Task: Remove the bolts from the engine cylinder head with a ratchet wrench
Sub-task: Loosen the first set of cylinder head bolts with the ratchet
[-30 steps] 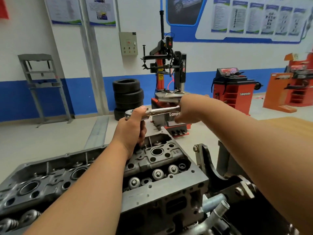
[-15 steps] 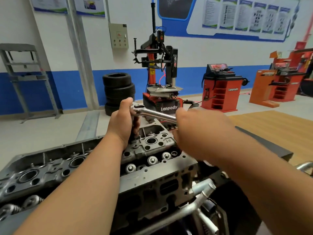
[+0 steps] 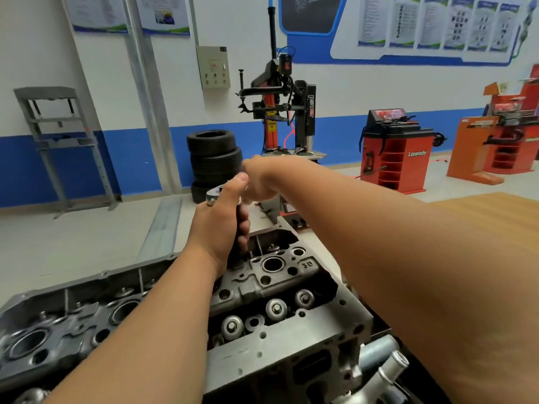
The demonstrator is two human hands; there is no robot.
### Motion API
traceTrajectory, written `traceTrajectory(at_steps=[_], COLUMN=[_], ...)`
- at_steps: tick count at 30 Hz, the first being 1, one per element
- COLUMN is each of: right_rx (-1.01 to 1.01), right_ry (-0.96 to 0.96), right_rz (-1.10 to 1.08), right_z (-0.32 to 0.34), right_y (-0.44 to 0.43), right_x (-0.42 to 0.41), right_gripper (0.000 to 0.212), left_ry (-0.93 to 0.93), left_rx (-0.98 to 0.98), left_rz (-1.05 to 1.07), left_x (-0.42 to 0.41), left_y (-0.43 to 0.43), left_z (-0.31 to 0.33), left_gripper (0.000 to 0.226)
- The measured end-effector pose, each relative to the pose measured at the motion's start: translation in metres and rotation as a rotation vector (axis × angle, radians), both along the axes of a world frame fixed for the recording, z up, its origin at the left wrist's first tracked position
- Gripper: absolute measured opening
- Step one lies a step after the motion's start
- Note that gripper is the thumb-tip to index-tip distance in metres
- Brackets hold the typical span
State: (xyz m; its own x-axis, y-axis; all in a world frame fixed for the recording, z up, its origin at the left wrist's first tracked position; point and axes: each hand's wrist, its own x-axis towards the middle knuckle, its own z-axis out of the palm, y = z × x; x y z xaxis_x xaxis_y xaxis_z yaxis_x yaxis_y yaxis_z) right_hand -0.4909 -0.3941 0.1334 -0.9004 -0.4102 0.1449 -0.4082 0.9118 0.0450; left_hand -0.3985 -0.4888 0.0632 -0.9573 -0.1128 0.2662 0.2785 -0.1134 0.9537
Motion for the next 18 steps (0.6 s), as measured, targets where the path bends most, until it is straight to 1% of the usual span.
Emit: traceTrajectory(at_steps=[2, 5, 6, 7, 8, 10, 12, 13, 15, 16, 18], right_rx=[0.051, 0.277, 0.280, 0.243, 0.199, 0.161, 0.168, 0.178, 0.173, 0.149, 0.061], right_ry=[0.060, 0.132, 0.130, 0.133, 0.152, 0.266, 0.381, 0.410, 0.408, 0.399, 0.365], right_rz=[-0.119, -0.349, -0.385, -0.395, -0.388, -0.330, -0.188, -0.097, 0.010, 0.018, -0.042], right_z=[-0.001, -0.003, -0.005, -0.009, -0.014, -0.029, -0.045, -0.051, -0.056, -0.054, -0.046], right_y=[0.025, 0.058, 0.066, 0.071, 0.073, 0.070, 0.058, 0.052, 0.044, 0.044, 0.051], right_x=[0.019, 0.069, 0.090, 0.114, 0.138, 0.187, 0.229, 0.244, 0.254, 0.251, 0.225], right_gripper=[0.045, 0.044, 0.043, 0.044, 0.045, 0.050, 0.061, 0.061, 0.057, 0.060, 0.074], left_ry=[-0.017, -0.019, -0.016, -0.015, -0.019, -0.042, -0.067, -0.069, -0.064, -0.061, -0.059], left_rx=[-0.052, -0.069, -0.053, -0.031, -0.004, 0.051, 0.098, 0.117, 0.138, 0.137, 0.101], left_rz=[-0.040, -0.083, -0.087, -0.086, -0.077, -0.056, -0.057, -0.068, -0.093, -0.102, -0.101], left_x=[0.002, 0.006, 0.008, 0.009, 0.011, 0.014, 0.016, 0.016, 0.017, 0.016, 0.013], left_y=[0.000, 0.001, 0.002, 0.003, 0.004, 0.006, 0.007, 0.007, 0.006, 0.005, 0.004], left_z=[0.002, 0.003, 0.003, 0.003, 0.003, 0.003, 0.005, 0.006, 0.008, 0.007, 0.005], left_gripper=[0.049, 0.047, 0.047, 0.048, 0.051, 0.056, 0.062, 0.067, 0.073, 0.073, 0.068])
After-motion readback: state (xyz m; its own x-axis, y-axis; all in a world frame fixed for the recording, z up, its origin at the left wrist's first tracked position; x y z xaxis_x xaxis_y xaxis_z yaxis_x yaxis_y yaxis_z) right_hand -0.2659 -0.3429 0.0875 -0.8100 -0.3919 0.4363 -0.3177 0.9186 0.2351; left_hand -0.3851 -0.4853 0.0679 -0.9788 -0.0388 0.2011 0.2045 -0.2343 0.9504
